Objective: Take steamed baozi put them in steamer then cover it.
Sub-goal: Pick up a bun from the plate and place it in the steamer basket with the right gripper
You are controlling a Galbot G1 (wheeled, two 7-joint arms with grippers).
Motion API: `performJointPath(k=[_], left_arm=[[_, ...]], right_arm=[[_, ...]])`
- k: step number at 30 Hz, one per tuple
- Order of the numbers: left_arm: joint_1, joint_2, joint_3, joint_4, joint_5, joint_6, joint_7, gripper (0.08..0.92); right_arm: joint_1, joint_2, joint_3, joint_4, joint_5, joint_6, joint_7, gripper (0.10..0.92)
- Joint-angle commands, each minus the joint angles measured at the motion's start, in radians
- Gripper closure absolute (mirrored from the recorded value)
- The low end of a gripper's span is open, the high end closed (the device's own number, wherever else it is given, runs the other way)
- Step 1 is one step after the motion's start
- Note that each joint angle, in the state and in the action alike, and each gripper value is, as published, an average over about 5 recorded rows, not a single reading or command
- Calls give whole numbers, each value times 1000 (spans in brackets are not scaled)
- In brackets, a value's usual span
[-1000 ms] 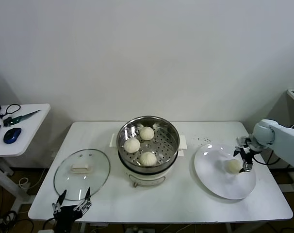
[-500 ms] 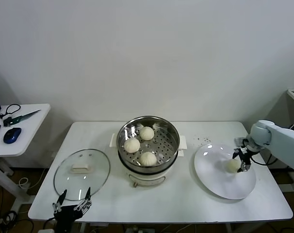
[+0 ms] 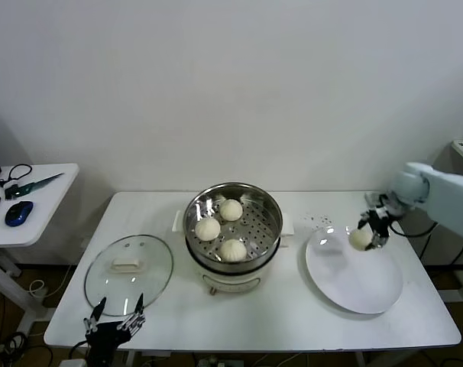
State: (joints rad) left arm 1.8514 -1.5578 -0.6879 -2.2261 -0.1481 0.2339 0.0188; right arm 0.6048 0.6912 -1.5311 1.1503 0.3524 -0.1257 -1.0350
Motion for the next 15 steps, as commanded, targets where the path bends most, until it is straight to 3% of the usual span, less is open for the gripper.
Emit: performJointPath(k=[1,8,15], left_arm=[[2,1,-1,0,1,0,0,177],[-6,7,7,0,2,2,1,177],[-8,15,11,0,-3,1,1,177]], right_arm=[[567,128,-315,273,357,-73,-8,338],[588,286,-252,442,538,-191,101,338],[386,428,-174,390,524,-262,213,338]])
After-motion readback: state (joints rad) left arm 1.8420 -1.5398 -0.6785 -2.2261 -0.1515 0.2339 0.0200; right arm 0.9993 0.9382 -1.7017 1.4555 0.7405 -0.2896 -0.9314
